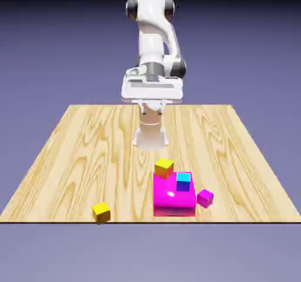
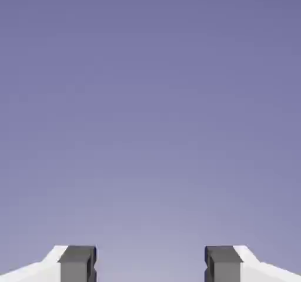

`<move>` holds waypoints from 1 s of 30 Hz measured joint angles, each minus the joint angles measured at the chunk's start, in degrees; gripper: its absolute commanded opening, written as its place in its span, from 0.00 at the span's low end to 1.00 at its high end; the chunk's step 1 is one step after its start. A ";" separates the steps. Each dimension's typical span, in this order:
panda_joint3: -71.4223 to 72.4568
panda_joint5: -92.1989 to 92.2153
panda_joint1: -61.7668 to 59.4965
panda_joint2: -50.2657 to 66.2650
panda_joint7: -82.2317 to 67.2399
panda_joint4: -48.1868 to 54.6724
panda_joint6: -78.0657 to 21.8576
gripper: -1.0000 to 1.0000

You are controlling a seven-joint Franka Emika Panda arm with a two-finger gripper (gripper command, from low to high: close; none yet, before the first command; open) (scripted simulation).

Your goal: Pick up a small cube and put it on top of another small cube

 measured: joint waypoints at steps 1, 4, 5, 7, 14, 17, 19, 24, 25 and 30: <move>-1.38 1.03 0.84 2.08 -2.07 1.23 -1.08 0.50; -5.52 4.12 3.35 8.31 -8.29 4.93 -4.31 0.50; -6.90 5.16 4.18 10.38 -10.36 6.17 -5.38 0.50; -9.67 7.22 5.85 14.54 -14.50 8.63 -7.54 0.50; -19.33 14.43 11.57 29.07 -29.00 17.27 -15.07 0.50; -23.48 17.53 14.15 35.30 -35.22 20.97 -18.30 0.50; -26.24 19.59 15.89 39.45 -39.36 23.44 -20.45 0.50; -33.14 24.74 20.07 49.84 -49.72 29.60 -25.83 0.50; -34.52 25.78 20.91 51.91 -51.79 30.84 -26.91 0.50; -41.43 30.93 25.09 62.29 -62.15 37.00 -32.29 0.50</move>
